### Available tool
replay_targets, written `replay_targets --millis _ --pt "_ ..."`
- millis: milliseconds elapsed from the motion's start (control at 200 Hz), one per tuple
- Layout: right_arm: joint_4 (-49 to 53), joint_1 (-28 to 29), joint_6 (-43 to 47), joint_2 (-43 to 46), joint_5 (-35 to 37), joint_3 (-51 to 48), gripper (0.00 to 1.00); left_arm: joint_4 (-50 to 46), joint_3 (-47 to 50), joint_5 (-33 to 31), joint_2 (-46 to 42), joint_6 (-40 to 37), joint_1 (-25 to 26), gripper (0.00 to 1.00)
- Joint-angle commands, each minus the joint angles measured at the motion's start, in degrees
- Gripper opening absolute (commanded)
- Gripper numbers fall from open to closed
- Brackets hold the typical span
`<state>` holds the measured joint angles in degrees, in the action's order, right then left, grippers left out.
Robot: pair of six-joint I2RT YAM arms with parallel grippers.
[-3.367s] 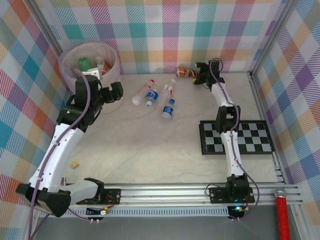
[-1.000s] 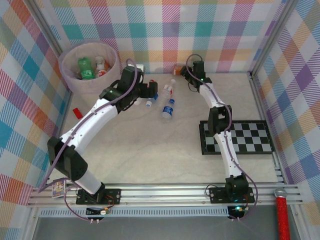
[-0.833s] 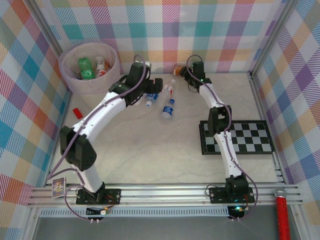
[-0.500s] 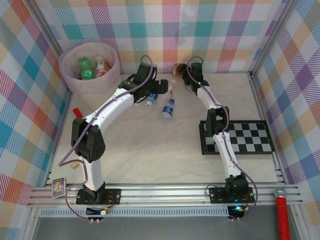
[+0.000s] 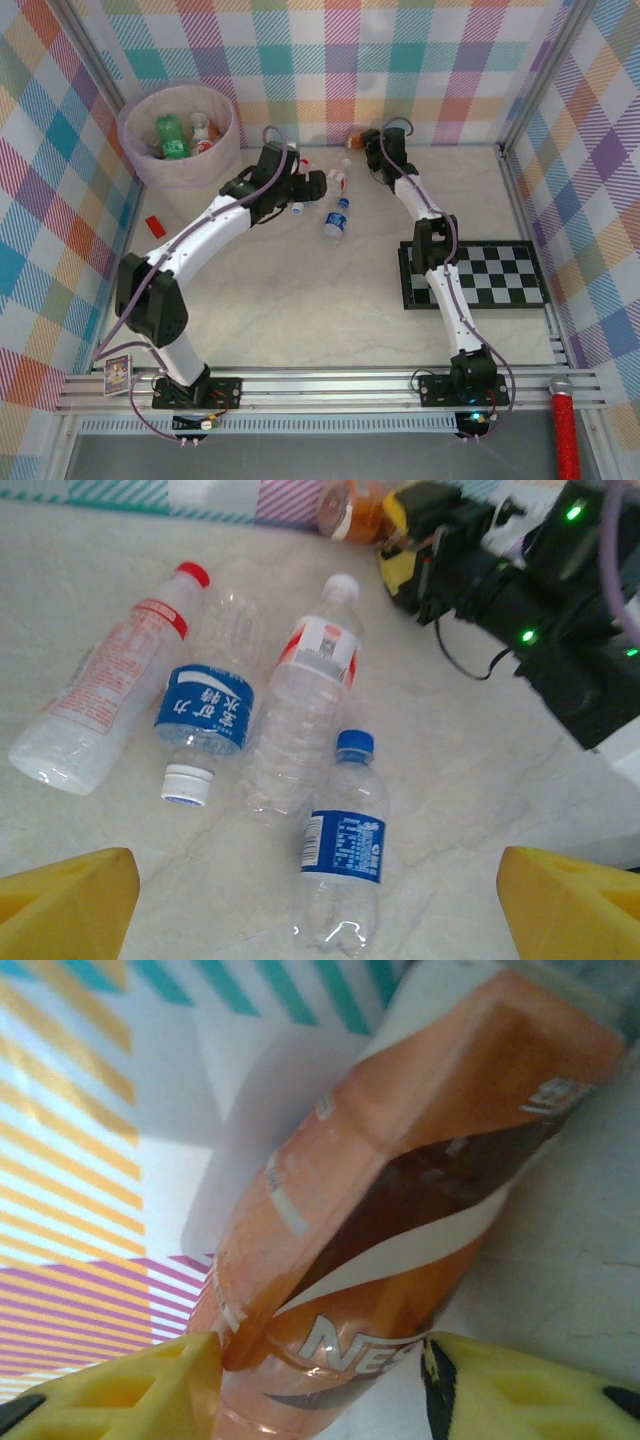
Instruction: Put the plastic bottles in the bin
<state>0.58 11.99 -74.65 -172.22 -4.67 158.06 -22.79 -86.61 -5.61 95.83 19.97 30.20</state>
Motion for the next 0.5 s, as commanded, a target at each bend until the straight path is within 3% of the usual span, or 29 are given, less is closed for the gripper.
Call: replay_targets --millis 0,230,390,495 --pt "5.0 -1.7 -2.0 -4.5 0.6 -1.3 0.54 2.7 2.6 -1.3 -4.4 1.5 -0.5 0.92" --pt "4.9 -3.2 -5.1 3.3 -0.3 -12.6 0.4 2.4 4.5 -2.8 -7.5 1.5 -0.5 0.91" --pt "12.1 -4.3 -5.0 10.5 2.2 -18.8 0.41 1.9 5.1 -3.6 -8.6 1.4 -0.5 0.91" --pt "12.1 -6.1 -5.1 20.0 5.5 -31.5 0.42 1.6 6.4 -4.6 -10.1 1.5 -0.5 0.91"
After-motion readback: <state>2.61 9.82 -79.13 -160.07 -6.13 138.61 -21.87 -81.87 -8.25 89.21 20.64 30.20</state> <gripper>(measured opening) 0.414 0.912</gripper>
